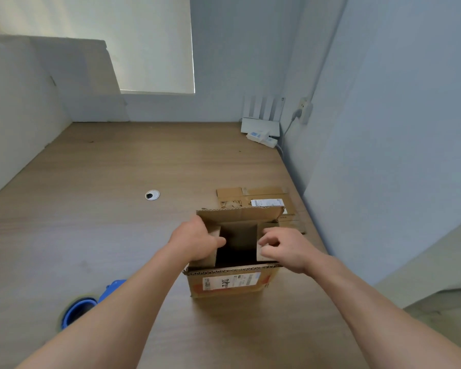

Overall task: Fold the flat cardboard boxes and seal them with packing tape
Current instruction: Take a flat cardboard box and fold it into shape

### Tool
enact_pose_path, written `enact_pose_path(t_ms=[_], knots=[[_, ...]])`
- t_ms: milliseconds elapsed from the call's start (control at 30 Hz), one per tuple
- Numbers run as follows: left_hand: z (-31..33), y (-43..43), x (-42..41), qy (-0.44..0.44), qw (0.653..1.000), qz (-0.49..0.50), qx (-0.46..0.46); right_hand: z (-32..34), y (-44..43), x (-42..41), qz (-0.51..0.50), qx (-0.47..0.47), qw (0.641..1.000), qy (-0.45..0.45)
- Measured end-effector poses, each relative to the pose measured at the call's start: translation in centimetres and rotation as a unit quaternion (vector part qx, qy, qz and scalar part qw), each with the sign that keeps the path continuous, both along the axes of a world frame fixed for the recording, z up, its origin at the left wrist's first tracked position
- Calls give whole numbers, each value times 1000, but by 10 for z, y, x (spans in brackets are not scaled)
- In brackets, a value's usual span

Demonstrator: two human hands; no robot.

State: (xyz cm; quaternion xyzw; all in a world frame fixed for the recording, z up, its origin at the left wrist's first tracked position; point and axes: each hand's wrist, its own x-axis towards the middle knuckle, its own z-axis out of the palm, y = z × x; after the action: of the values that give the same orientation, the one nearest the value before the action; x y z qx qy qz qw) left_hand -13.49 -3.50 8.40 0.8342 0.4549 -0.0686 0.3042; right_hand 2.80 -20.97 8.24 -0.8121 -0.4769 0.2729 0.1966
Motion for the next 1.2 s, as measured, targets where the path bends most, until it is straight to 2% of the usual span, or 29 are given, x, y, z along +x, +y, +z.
enact_pose_path(t_ms=[133, 200, 300, 367, 467, 600, 667, 867, 1067, 1200], knots=[[-1, 5, -7, -32, 999, -34, 13, 13, -4, 1, 16, 11, 997, 72], [0, 7, -17, -72, 996, -38, -30, 13, -7, 4, 19, 4, 997, 79], [0, 12, -32, -132, 979, -65, -138, 7, -11, 2, -32, 29, 997, 62], [-5, 14, -37, -131, 978, -87, -134, -4, -12, -2, -81, 71, 994, 0], [-22, 7, -40, -139, 986, -52, -78, -23, -10, -15, -141, 135, 977, -82], [-43, -9, -43, -209, 973, 39, -94, -35, -9, -35, -249, 180, 951, -42], [-47, -9, -42, -229, 967, 39, -101, -36, -8, -36, -268, 169, 947, -44], [-49, 3, -31, -274, 955, -19, -110, -15, -4, -24, -230, 84, 970, -8], [-50, 10, -30, -295, 948, -16, -115, -20, 3, -16, -213, 115, 970, -8], [-53, 13, -29, -271, 954, -12, -125, -26, 0, -15, -233, 122, 965, 19]])
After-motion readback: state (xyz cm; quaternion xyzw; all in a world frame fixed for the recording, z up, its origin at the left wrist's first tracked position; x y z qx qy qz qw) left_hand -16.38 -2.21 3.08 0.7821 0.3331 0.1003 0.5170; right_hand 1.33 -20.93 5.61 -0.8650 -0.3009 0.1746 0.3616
